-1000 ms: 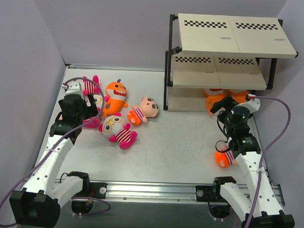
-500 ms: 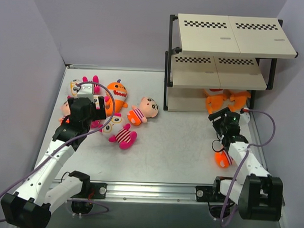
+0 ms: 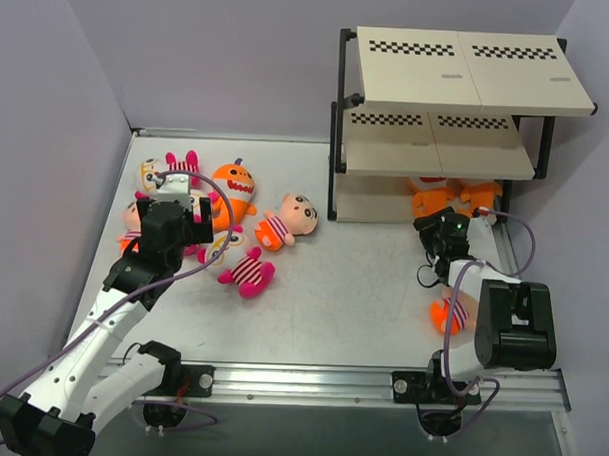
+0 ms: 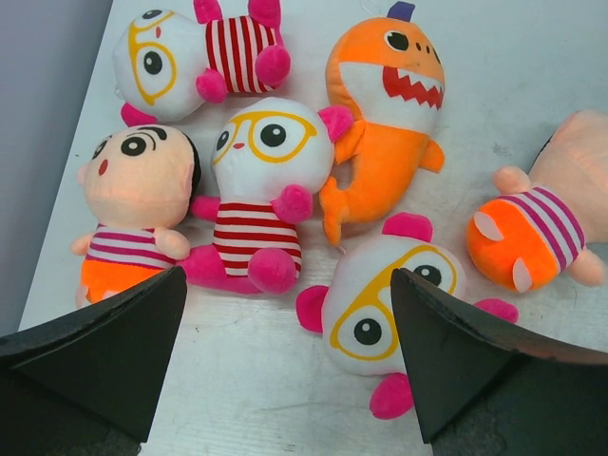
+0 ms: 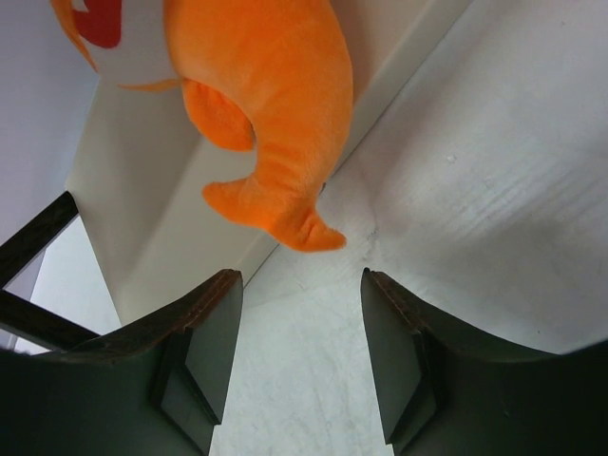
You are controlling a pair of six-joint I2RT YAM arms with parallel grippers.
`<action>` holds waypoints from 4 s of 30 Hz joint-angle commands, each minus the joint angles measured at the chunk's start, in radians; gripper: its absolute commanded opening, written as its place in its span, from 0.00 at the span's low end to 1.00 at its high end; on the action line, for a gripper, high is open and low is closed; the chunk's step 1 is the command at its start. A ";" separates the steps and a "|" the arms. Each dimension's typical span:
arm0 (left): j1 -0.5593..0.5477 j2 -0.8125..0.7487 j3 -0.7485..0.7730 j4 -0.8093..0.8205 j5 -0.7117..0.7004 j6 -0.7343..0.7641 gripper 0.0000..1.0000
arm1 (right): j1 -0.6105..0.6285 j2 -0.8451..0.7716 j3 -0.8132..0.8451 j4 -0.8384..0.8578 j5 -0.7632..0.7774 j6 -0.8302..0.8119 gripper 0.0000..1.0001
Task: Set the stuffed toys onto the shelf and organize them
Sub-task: Place the stuffed toy onto shelf, then grab a stuffed toy with the left arm, then pass the stuffed toy from the left arm to the right
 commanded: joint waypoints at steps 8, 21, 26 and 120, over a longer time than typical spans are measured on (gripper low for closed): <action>-0.016 -0.015 0.001 0.045 -0.029 0.021 0.97 | -0.025 0.095 0.076 0.127 0.010 -0.027 0.50; -0.016 -0.014 0.001 0.043 -0.032 0.021 0.97 | -0.025 0.164 0.108 0.171 -0.059 -0.019 0.46; -0.016 -0.015 0.001 0.045 -0.032 0.022 0.97 | -0.025 0.172 0.113 0.179 -0.070 -0.018 0.45; 0.299 0.676 0.469 0.597 0.925 -0.680 0.02 | 0.585 -0.519 0.134 -0.255 -0.127 -0.516 0.91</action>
